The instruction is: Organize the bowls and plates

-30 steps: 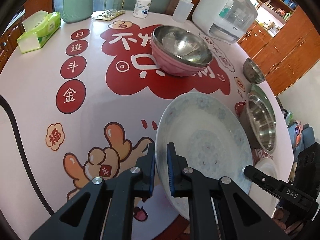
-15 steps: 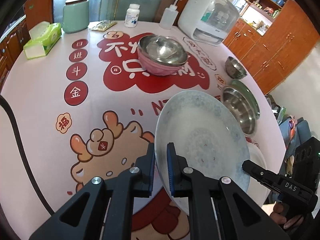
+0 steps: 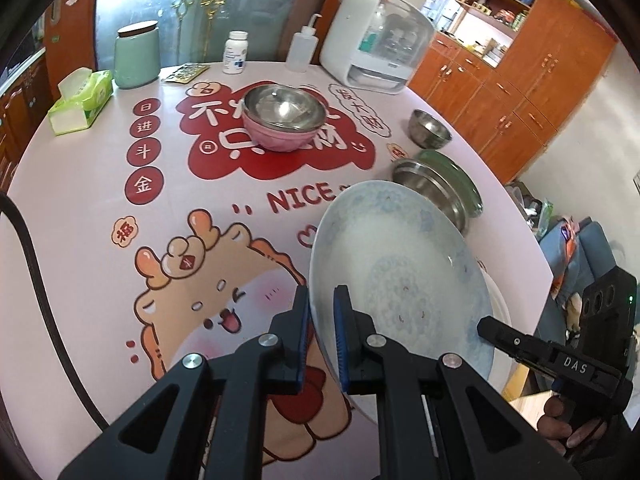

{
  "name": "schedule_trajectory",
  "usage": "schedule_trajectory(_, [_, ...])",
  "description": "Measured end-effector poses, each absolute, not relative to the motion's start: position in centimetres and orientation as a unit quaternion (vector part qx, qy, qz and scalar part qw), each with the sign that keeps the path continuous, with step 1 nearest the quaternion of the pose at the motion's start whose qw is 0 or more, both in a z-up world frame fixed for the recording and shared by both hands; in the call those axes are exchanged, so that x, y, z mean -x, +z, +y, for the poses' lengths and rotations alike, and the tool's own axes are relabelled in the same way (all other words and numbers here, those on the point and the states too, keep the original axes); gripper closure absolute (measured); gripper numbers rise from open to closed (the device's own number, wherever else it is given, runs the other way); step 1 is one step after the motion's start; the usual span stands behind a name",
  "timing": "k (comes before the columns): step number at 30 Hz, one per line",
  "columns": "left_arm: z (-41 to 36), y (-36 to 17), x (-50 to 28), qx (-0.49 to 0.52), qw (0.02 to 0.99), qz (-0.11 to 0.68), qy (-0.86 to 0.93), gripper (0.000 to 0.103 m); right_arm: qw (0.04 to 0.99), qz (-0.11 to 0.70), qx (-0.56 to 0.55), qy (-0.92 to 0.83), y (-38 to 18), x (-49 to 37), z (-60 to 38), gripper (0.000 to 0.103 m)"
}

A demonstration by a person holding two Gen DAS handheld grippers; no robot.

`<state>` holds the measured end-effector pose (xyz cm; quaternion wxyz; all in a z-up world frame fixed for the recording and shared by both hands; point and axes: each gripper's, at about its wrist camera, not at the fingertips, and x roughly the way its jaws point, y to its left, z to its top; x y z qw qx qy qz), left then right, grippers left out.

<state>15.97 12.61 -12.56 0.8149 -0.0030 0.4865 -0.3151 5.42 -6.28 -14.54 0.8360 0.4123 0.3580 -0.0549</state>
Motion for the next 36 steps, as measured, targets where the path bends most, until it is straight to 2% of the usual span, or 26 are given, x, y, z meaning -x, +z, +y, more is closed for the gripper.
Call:
schedule_trajectory(23, [5.0,-15.7,-10.0,-0.114,0.745,0.518,-0.405,0.094,0.812,0.344,-0.449,-0.144,-16.6,4.1,-9.1,0.094])
schedule_trajectory(36, [1.0,-16.8,-8.1,-0.129,0.739,0.538,-0.385,0.094,0.797,0.376,-0.454,-0.132,-18.3,6.0,-12.6,0.094])
